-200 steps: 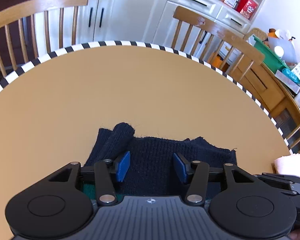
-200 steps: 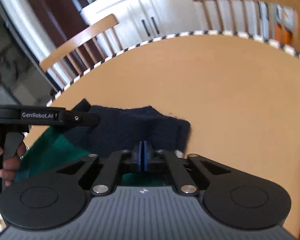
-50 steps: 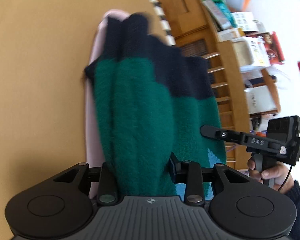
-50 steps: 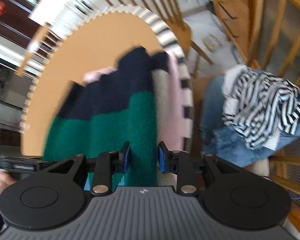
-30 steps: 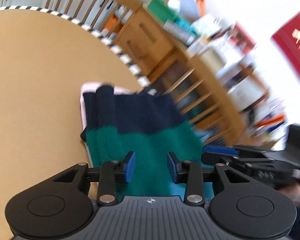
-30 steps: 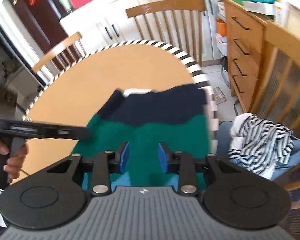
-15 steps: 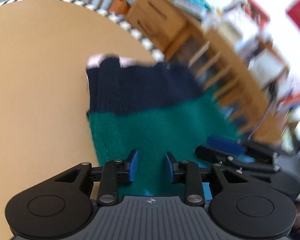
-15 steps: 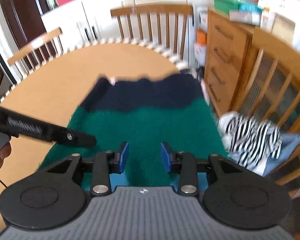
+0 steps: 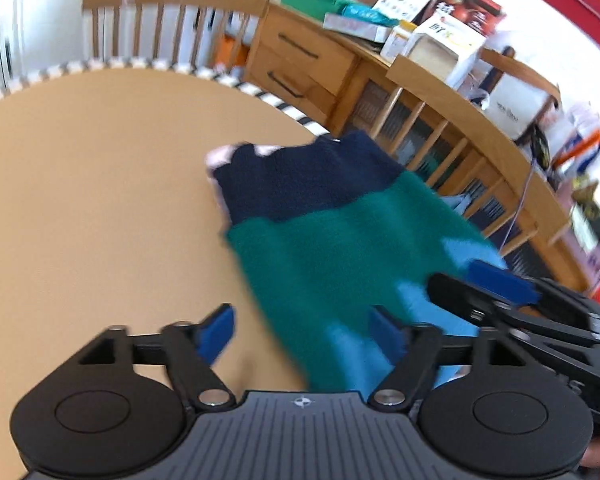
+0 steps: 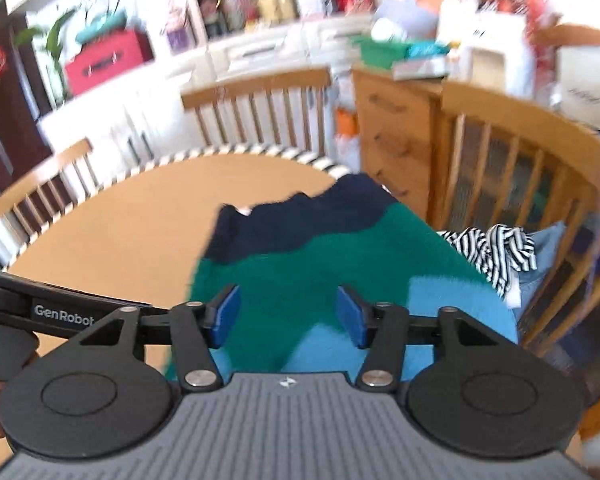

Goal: Fold clothes
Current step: 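Open both grippers and withdraw them from the stacked cardigan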

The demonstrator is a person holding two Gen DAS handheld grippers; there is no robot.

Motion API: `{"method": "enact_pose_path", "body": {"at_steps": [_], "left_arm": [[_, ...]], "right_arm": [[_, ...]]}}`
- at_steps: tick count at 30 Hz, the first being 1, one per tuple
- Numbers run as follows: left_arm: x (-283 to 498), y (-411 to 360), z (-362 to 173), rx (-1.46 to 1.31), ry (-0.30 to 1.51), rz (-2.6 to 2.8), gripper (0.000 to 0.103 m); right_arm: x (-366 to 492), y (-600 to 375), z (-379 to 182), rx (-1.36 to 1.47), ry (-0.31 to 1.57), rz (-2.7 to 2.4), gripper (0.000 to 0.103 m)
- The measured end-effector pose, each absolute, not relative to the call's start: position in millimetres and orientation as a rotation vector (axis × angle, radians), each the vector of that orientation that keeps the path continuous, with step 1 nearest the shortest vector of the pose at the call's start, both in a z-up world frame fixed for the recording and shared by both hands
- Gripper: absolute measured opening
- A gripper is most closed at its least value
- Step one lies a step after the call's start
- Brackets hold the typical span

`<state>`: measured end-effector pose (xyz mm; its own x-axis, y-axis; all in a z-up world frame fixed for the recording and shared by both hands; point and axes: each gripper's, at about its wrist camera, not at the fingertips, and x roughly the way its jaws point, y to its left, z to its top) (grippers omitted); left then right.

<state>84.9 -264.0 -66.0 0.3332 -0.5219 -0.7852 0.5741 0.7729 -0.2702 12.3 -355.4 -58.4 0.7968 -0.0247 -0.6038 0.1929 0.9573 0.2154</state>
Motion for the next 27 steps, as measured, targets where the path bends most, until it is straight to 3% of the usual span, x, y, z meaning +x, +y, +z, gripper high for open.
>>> {"method": "enact_pose_path", "body": {"at_steps": [5,11,27], "left_arm": [[69.5,-203.1,-61.6,0.092,1.016,-0.781,0.095],[51.5,-152.3,-62.9,0.267,0.937,-0.831,0.100],[70.1,-132.6,-65.8,0.345,0.871,-1.016,0.099]], "right_arm": [[-32.9,-283.6,-55.4,0.348,0.576,-0.284,0.083],[-58.8,-202.4,-58.4,0.234,0.592,-0.372,0.092],[-51.7,-162.8,-54.5,0.310,0.594,-0.506,0.096]]}}
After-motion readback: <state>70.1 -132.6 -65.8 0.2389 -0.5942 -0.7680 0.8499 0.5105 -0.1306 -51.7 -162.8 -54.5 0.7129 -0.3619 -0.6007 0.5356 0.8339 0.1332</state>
